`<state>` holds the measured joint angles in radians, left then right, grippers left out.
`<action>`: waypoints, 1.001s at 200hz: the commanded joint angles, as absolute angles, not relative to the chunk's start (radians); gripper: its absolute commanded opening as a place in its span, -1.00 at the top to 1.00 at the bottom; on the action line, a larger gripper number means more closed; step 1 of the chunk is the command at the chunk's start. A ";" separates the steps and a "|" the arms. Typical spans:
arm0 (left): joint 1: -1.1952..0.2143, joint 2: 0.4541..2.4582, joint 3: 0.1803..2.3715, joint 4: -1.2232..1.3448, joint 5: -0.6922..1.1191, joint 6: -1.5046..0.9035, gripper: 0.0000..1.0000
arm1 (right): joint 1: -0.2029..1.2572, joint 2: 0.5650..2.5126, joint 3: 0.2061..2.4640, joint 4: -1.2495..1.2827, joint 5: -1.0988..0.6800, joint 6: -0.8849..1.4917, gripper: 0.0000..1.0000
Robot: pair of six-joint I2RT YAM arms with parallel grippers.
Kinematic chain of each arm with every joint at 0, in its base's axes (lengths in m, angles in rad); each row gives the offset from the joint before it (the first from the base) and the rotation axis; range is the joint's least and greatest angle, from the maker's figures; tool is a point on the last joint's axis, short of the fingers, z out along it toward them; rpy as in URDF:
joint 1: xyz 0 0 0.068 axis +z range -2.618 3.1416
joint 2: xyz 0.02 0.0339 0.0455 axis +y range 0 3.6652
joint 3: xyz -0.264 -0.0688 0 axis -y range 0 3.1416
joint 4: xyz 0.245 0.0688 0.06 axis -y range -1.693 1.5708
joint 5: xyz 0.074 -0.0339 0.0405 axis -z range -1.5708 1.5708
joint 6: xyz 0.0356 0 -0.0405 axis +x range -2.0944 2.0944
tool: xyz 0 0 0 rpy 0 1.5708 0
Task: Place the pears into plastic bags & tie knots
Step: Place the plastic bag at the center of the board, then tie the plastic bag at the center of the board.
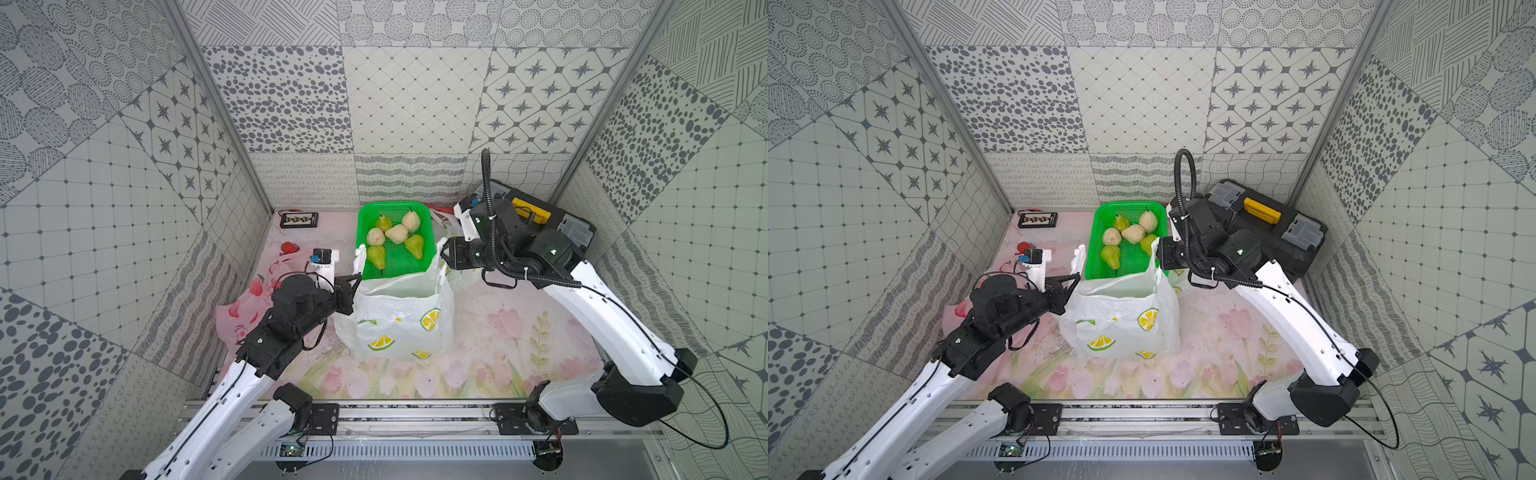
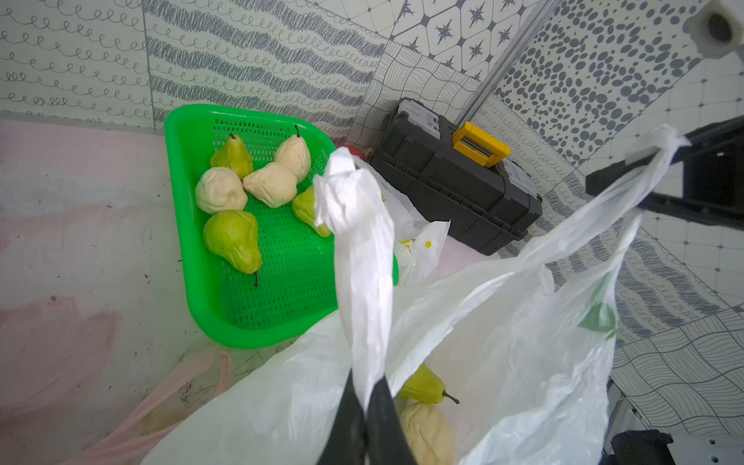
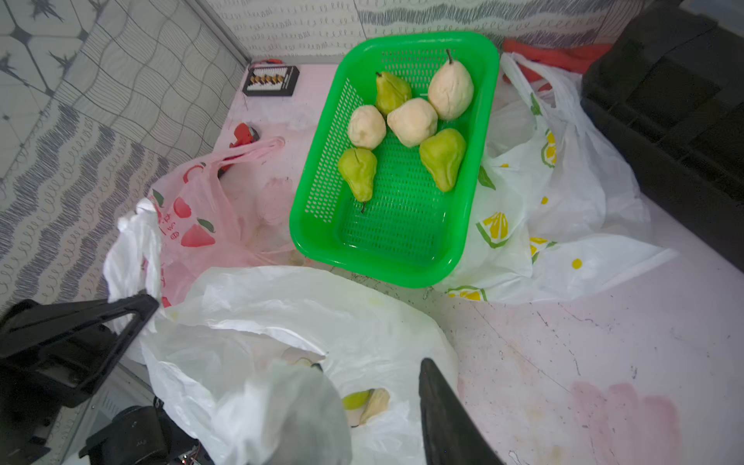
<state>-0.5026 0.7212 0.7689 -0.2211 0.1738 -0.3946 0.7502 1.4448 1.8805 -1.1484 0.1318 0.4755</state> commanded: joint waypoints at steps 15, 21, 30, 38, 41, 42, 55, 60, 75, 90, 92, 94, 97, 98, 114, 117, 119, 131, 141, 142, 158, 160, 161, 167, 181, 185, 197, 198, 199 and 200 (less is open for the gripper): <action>-0.499 0.780 0.797 -0.085 0.266 -0.342 1.00 | 0.873 1.578 2.258 -1.398 0.438 0.351 -0.16; -0.500 0.788 0.804 -0.096 0.260 -0.341 1.00 | 0.901 1.618 2.325 -1.431 0.472 0.344 -0.21; -0.500 0.797 0.819 -0.114 0.256 -0.332 1.00 | 0.939 1.679 2.425 -1.474 0.507 0.336 -0.26; -0.500 0.805 0.829 -0.122 0.260 -0.323 1.00 | 0.971 1.734 2.511 -1.503 0.514 0.331 -0.27; -0.499 0.805 0.831 -0.124 0.262 -0.321 1.00 | 0.983 1.756 2.540 -1.512 0.509 0.329 -0.27; -0.499 0.805 0.832 -0.124 0.263 -0.321 1.00 | 0.986 1.763 2.551 -1.514 0.505 0.328 -0.27; -0.496 0.808 0.832 -0.105 0.296 -0.316 1.00 | 1.030 1.840 2.632 -1.514 0.434 0.325 -0.30; -0.492 0.808 0.829 -0.090 0.318 -0.319 1.00 | 1.040 1.868 2.642 -1.504 0.389 0.326 -0.32; -0.476 0.804 0.820 -0.038 0.404 -0.345 1.00 | 1.048 1.917 2.633 -1.448 0.266 0.351 -0.38; -0.468 0.798 0.816 -0.002 0.478 -0.373 1.00 | 1.043 1.946 2.612 -1.371 0.176 0.367 -0.42; -0.465 0.797 0.815 0.001 0.484 -0.375 1.00 | 1.041 1.948 2.610 -1.360 0.166 0.370 -0.42; -0.465 0.796 0.814 0.006 0.491 -0.376 1.00 | 1.039 1.950 2.608 -1.351 0.155 0.373 -0.42; -0.464 0.794 0.811 0.014 0.500 -0.376 1.00 | 1.035 1.953 2.602 -1.336 0.140 0.377 -0.43; -0.464 0.794 0.810 0.016 0.502 -0.376 1.00 | 1.035 1.954 2.599 -1.331 0.134 0.379 -0.43; -0.461 0.790 0.799 0.034 0.525 -0.379 1.00 | 1.002 1.960 2.556 -1.254 0.055 0.417 -0.44; -0.461 0.790 0.799 0.037 0.530 -0.379 1.00 | 0.996 1.963 2.549 -1.243 0.042 0.424 -0.44; -0.460 0.791 0.798 0.038 0.533 -0.379 1.00 | 0.992 1.963 2.543 -1.238 0.034 0.429 -0.44; -0.460 0.787 0.791 0.052 0.541 -0.380 1.00 | 0.970 1.968 2.514 -1.209 0.001 0.450 -0.44; -0.460 0.783 0.782 0.066 0.542 -0.385 1.00 | 0.953 1.968 2.484 -1.189 -0.012 0.465 -0.44; -0.460 0.783 0.781 0.066 0.542 -0.385 1.00 | 0.951 1.967 2.481 -1.186 -0.014 0.467 -0.44; -0.461 0.785 0.779 0.067 0.541 -0.385 1.00 | 0.931 1.947 2.406 -1.121 -0.064 0.490 -0.42; -0.461 0.788 0.778 0.067 0.541 -0.385 1.00 | 0.930 1.943 2.393 -1.109 -0.071 0.492 -0.42; -0.460 0.788 0.779 0.067 0.542 -0.384 1.00 | 0.929 1.940 2.386 -1.106 -0.075 0.493 -0.41; -0.461 0.792 0.779 0.067 0.544 -0.384 1.00 | 0.926 1.920 2.339 -1.057 -0.096 0.505 -0.39; -0.461 0.804 0.778 0.069 0.552 -0.389 1.00 | 0.917 1.856 2.188 -0.908 -0.146 0.552 -0.32; -0.461 0.808 0.777 0.070 0.557 -0.393 1.00 | 0.913 1.835 2.139 -0.858 -0.160 0.570 -0.29; -0.460 0.817 0.776 0.076 0.566 -0.411 1.00 | 0.901 1.770 1.989 -0.700 -0.187 0.624 -0.14; -0.460 0.817 0.776 0.076 0.566 -0.413 1.00 | 0.900 1.765 1.978 -0.689 -0.187 0.630 -0.12; -0.460 0.818 0.775 0.076 0.566 -0.414 1.00 | 0.899 1.760 1.967 -0.677 -0.188 0.635 -0.09; -0.460 0.819 0.775 0.075 0.566 -0.416 1.00 | 0.898 1.754 1.955 -0.666 -0.188 0.639 -0.07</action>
